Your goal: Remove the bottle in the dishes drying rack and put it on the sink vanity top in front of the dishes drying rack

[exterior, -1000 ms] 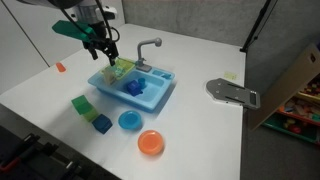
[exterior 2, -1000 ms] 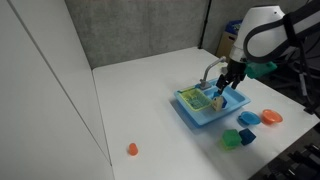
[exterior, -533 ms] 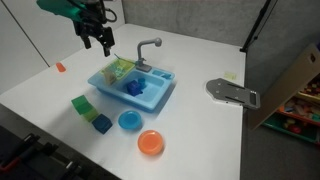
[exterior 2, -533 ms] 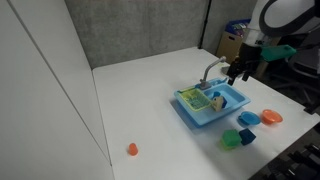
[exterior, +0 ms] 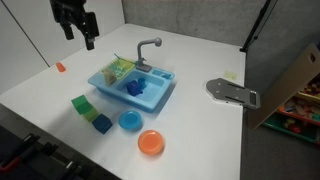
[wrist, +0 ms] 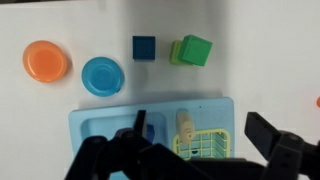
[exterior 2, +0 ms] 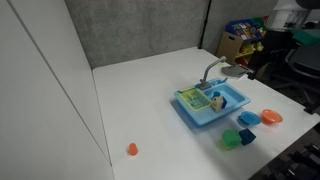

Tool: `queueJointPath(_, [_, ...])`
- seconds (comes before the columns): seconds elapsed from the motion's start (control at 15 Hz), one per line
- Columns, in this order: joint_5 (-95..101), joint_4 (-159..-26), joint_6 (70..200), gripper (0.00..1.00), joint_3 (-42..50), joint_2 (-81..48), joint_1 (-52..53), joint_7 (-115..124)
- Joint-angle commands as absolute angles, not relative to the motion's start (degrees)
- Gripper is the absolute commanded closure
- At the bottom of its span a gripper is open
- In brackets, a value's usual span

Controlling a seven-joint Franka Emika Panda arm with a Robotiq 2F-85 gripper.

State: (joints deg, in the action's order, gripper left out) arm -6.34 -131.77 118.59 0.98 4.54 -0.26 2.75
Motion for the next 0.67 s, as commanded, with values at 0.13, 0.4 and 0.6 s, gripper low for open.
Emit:
queueJointPath(0.13, [-6.3,-140.0,116.1,0.0,1.0,17.0,-1.4,9.9])
queueJointPath(0.4, [-5.2,-143.9,116.4,0.0,0.1,23.7,-2.3,15.6])
queueJointPath(0.6, [-6.3,-142.8,116.7,0.0,0.4,22.0,-2.0,13.7])
